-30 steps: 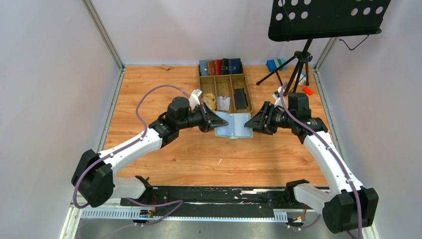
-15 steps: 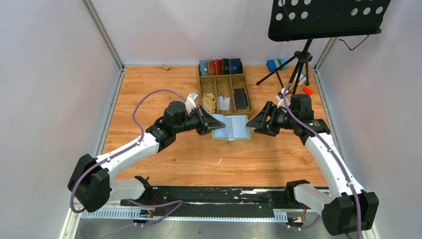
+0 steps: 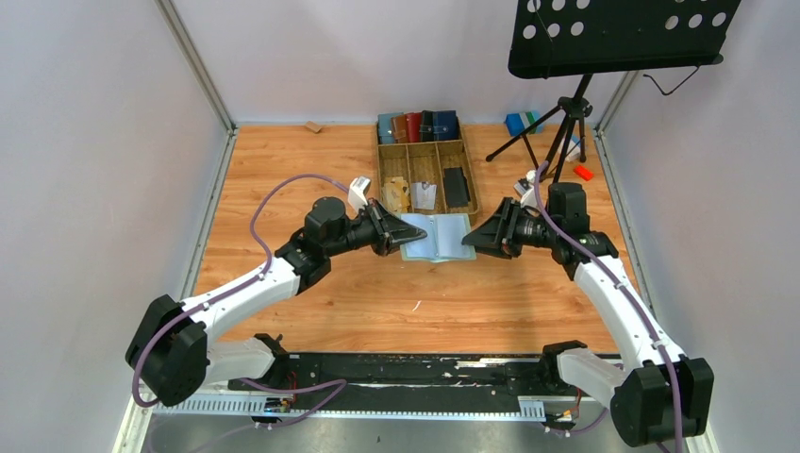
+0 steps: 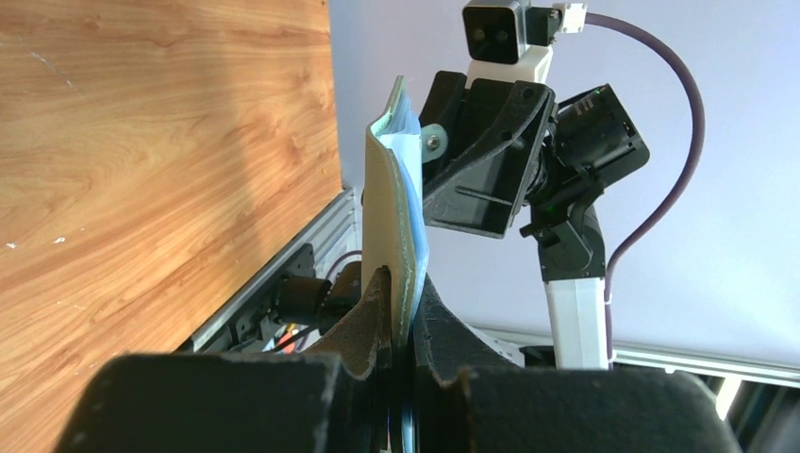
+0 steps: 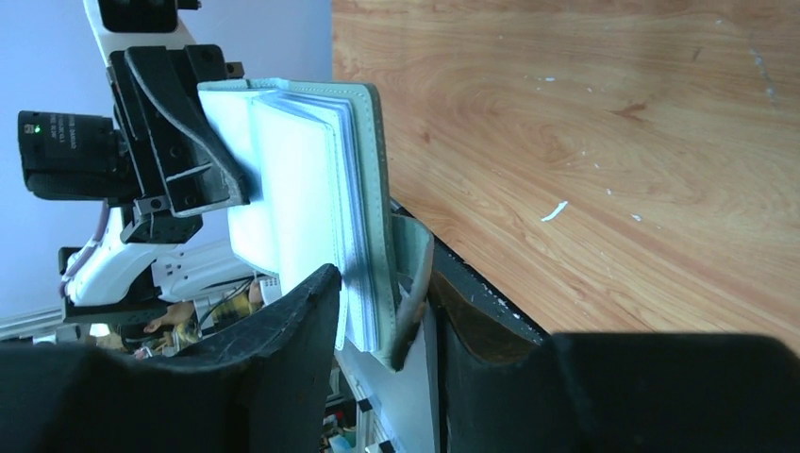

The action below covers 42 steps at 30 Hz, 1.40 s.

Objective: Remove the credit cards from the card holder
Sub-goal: Remove the credit card from the card holder.

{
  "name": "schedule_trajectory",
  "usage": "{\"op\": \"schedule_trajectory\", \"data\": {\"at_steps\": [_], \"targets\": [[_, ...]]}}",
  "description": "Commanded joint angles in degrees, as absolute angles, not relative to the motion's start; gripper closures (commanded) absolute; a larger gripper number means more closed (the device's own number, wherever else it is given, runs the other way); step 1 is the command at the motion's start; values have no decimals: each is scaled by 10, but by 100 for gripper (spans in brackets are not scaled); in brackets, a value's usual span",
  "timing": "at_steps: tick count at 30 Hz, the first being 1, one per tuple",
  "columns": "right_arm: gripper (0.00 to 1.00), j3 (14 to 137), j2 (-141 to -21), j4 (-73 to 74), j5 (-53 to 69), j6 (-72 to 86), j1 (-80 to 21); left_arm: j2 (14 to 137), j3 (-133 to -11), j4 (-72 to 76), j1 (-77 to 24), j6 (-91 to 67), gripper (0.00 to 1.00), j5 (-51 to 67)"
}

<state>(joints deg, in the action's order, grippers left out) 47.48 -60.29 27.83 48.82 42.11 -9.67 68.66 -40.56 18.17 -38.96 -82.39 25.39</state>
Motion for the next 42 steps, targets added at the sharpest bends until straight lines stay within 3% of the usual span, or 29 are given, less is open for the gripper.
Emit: {"op": "schedule_trajectory", "data": {"at_steps": [1, 14, 24, 29, 32, 35, 36, 42], "targets": [[64, 467, -599, 204, 531, 451, -109, 681, -421, 233, -389, -834, 100, 264], [86, 468, -604, 88, 574, 521, -141, 725, -462, 229, -400, -829, 100, 287], [100, 499, -619, 176, 552, 455, -155, 778, -516, 191, -425, -801, 97, 278], [100, 520, -627, 217, 532, 424, -156, 788, -564, 47, -427, -729, 49, 268], [100, 525, -630, 218, 531, 422, -156, 787, -611, -89, -431, -656, 28, 233], [100, 525, -633, 209, 535, 422, -157, 790, -633, -137, -432, -636, 6, 221], [100, 526, -633, 208, 534, 421, -159, 792, -635, -144, -432, -634, 1, 218], [100, 544, -637, 219, 517, 404, -189, 821, -676, -191, -438, -608, 0, 206]]}}
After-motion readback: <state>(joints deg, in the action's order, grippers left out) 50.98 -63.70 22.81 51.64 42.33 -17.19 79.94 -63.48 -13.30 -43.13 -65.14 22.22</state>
